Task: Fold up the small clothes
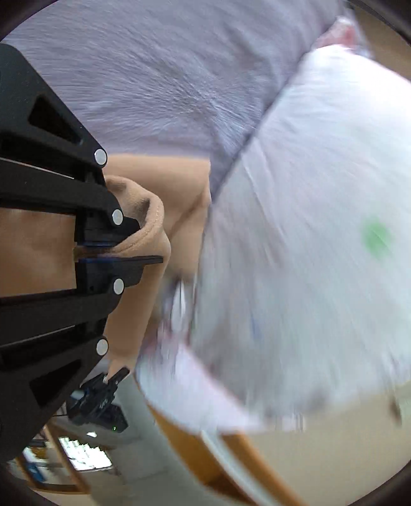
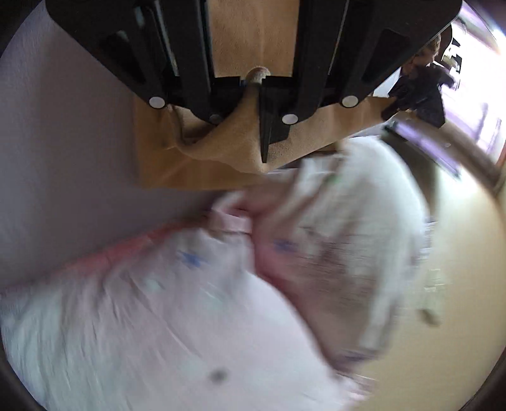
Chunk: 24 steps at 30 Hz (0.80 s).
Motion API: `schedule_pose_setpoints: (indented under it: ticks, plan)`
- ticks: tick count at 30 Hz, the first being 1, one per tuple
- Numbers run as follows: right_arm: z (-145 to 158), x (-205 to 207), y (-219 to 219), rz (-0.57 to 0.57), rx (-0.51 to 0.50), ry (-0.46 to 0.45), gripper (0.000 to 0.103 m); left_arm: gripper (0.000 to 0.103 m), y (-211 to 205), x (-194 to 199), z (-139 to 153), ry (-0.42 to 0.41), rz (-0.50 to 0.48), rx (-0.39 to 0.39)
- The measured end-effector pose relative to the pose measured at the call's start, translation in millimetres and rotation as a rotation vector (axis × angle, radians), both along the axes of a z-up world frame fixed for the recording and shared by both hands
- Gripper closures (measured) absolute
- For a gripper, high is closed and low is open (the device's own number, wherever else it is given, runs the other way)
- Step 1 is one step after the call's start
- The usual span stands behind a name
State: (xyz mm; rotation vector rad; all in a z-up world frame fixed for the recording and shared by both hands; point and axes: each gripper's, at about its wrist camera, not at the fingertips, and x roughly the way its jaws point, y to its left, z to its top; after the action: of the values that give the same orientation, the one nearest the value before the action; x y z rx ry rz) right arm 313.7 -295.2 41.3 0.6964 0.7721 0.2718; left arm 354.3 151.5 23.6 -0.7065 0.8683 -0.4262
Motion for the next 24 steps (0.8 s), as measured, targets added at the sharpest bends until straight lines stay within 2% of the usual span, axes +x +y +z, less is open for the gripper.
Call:
schedule_pose_setpoints:
  ticks: [1, 3, 4, 5, 6, 7, 8, 10, 12, 13, 14, 15, 17, 18, 19, 21, 24]
  plan:
    - [-5.6, 5.6, -0.5, -0.009, 0.015, 0.017, 0.097, 0.100, 0.8, 9.9, -10.8, 0.034, 0.011, -0.022]
    - [-13.2, 13.2, 0.2, -0.018, 0.026, 0.047, 0.096, 0.100, 3.0, 17.0, -16.8, 0.044, 0.019, -0.027]
    - [-16.4, 20.2, -0.4, -0.029, 0.042, 0.074, 0.090, 0.100, 4.0, 19.1, -18.2, 0.050, 0.021, -0.030]
    - [-18.3, 26.2, -1.8, -0.045, 0.053, 0.092, 0.082, 0.100, 6.5, 22.2, -20.7, 0.067, 0.027, -0.048]
    - [-20.2, 32.8, -4.7, -0.072, 0.060, 0.106, 0.058, 0.100, 9.4, 24.6, -22.6, 0.088, 0.033, -0.076]
    - [-19.6, 36.1, -8.8, -0.112, 0.059, 0.097, 0.038, 0.099, 11.3, 25.8, -23.9, 0.103, 0.045, -0.094]
    - [-18.4, 37.8, -12.4, -0.141, 0.056, 0.084, 0.035, 0.099, 15.9, 28.0, -23.9, 0.121, 0.057, -0.134]
    - [-15.0, 41.7, -17.6, -0.161, 0.082, 0.075, 0.035, 0.099, 27.1, 27.8, -26.3, 0.141, 0.077, -0.229]
    - [-9.1, 36.4, -19.4, -0.158, 0.094, 0.053, 0.035, 0.092, 38.0, 23.1, -19.4, 0.129, 0.107, -0.301]
    - [-2.6, 27.3, -17.8, -0.138, 0.086, 0.022, 0.035, 0.067, 43.8, 17.5, -15.5, 0.109, 0.125, -0.305]
    - [3.4, 17.9, -14.2, -0.105, 0.068, -0.005, 0.035, 0.033, 53.1, 7.2, -5.4, 0.058, 0.158, -0.285]
    - [6.6, 11.6, -10.7, -0.081, 0.051, -0.016, 0.035, 0.023, 59.6, -2.6, 3.5, 0.018, 0.186, -0.243]
    - [7.2, -3.1, 0.7, -0.010, 0.026, -0.014, 0.035, 0.022, 64.7, -17.0, 13.0, -0.005, 0.171, -0.175]
    - [3.7, -7.7, 5.1, 0.011, 0.021, 0.000, 0.035, 0.022, 65.3, -20.9, 13.5, 0.008, 0.152, -0.152]
    - [-0.5, -10.5, 7.1, 0.016, 0.016, 0.012, 0.030, 0.022, 65.6, -27.2, 13.5, 0.026, 0.139, -0.127]
    - [-15.5, -7.5, 10.6, -0.007, -0.053, 0.095, 0.025, 0.022, 62.6, -44.0, 10.3, 0.058, 0.091, -0.078]
    - [-14.2, -14.3, 11.5, -0.042, -0.078, 0.088, 0.028, 0.022, 53.3, -66.7, 0.9, 0.101, 0.022, -0.029]
